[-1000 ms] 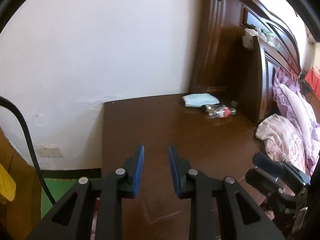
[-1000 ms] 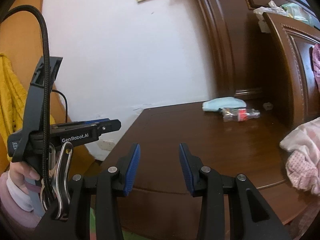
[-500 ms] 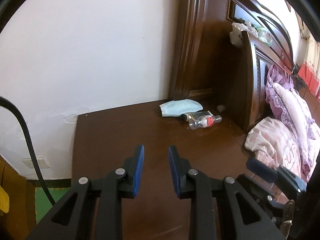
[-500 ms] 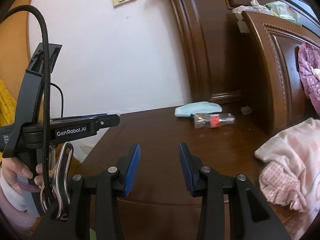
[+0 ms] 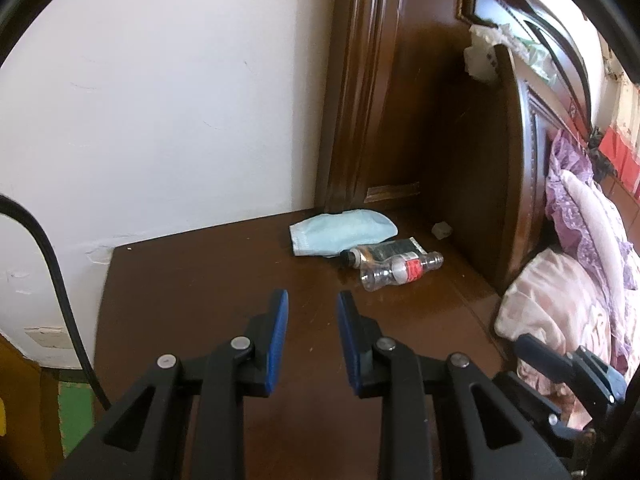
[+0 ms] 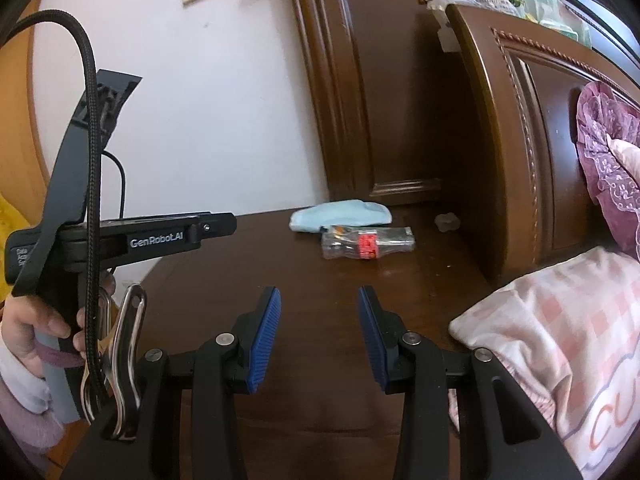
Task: Collect trash
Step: 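Grasp the clear plastic bottle with the right gripper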
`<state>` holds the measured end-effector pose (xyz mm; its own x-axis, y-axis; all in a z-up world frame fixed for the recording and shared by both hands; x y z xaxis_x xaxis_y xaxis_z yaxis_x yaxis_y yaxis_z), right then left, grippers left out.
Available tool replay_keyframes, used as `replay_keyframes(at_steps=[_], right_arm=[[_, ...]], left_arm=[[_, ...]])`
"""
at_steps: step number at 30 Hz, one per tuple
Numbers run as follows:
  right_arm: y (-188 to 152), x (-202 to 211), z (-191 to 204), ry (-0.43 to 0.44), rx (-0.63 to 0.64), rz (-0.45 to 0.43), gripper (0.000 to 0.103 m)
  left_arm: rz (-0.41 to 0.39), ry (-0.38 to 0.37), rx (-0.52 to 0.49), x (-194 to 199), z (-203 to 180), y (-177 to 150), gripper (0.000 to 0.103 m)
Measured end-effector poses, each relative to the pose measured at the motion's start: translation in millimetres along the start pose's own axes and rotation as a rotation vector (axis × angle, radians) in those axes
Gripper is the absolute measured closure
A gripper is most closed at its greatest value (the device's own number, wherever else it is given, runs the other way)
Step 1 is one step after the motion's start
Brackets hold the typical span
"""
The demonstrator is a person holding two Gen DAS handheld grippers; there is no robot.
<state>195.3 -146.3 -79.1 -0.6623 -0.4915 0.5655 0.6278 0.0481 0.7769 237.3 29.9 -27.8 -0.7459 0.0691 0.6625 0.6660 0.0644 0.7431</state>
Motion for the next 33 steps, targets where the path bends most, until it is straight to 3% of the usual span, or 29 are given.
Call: replay_keyframes(at_steps=[12,20,33], right_arm=[[7.1,-48.0,-20.6,-0.011,0.107,0.117,0.06],[22.9,-84.1,-30.8,-0.023,0.269,0.224,0.056],[34.7,-140.3,-30.0,0.004,0.495,0.345,0.049]], left_arm=[[0.033,0.024,0.018,-57.4,4.1,-7.7,0.077],[0.004,0.044,0.029,-62.1,15.5,-6.0,0.077],[0.026,0.035,0.089,-68.0,33.6,-13.3,0.077]])
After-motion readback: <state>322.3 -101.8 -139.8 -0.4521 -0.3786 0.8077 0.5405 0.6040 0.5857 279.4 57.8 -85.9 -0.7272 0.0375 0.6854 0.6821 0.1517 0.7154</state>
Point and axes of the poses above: each gripper's, at about its wrist camera, not at the fingertips, and x roughly against the way its jaws point, z to its left, y to its top, the point moved 6 cm from there along -x, roughly the way its jaws point, and after that the axes turned 1 degree about -y, right-handed, at the moved point
